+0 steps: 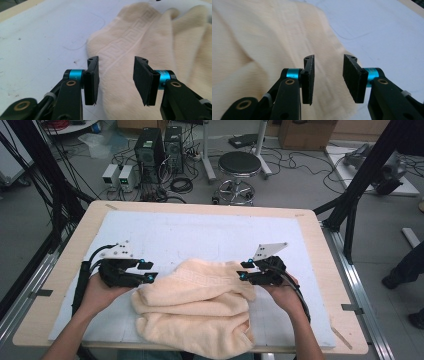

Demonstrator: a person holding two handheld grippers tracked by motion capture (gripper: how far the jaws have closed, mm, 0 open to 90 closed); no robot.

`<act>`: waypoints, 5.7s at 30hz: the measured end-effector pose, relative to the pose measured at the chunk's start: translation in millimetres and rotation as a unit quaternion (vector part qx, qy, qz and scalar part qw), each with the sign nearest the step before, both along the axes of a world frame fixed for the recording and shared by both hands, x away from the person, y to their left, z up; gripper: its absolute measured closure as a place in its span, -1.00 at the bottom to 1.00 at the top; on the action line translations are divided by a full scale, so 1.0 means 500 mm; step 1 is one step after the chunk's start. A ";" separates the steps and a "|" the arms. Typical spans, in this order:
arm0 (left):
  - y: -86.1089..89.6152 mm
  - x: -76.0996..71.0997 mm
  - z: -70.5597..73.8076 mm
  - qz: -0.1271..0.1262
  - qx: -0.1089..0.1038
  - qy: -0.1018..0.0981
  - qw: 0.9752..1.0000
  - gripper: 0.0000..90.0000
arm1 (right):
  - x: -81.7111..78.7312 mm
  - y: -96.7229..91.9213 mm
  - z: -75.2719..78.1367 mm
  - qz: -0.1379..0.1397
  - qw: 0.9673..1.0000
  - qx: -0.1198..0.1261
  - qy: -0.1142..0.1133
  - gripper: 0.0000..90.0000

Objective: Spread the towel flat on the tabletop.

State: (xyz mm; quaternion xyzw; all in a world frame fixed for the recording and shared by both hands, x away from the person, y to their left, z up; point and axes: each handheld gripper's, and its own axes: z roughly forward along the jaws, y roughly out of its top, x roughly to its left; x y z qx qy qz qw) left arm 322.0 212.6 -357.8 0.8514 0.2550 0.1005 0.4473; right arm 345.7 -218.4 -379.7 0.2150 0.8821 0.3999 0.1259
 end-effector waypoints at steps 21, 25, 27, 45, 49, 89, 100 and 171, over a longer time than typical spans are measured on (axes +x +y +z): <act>-0.077 0.113 -0.140 -0.001 0.036 0.123 0.992 0.88 | 0.080 -0.004 -0.098 -0.035 0.997 -0.015 0.069 0.89; -0.067 0.110 -0.119 0.022 0.045 0.097 0.994 0.90 | 0.078 -0.004 -0.085 -0.033 0.998 0.004 0.057 0.91; -0.056 0.107 -0.099 0.045 0.030 0.078 0.996 0.90 | 0.076 -0.003 -0.078 -0.038 0.998 0.008 0.044 0.91; -0.096 0.021 -0.104 -0.064 0.073 0.091 0.991 0.53 | 0.034 0.030 -0.048 0.007 0.999 -0.034 0.022 0.90; -0.088 0.026 -0.091 -0.061 0.038 0.087 0.994 0.38 | 0.035 0.018 -0.065 -0.001 0.998 -0.036 0.043 0.90; -0.037 0.113 -0.110 0.038 0.032 0.109 0.993 0.50 | -0.020 -0.002 -0.069 0.028 0.999 -0.022 0.035 0.90; -0.031 0.103 -0.082 0.049 0.015 0.080 0.995 0.89 | -0.002 -0.011 -0.038 0.003 1.000 0.007 0.027 0.91; -0.016 0.170 -0.151 0.157 0.045 0.074 0.984 0.95 | 0.175 0.026 -0.099 -0.080 0.992 -0.035 0.094 0.85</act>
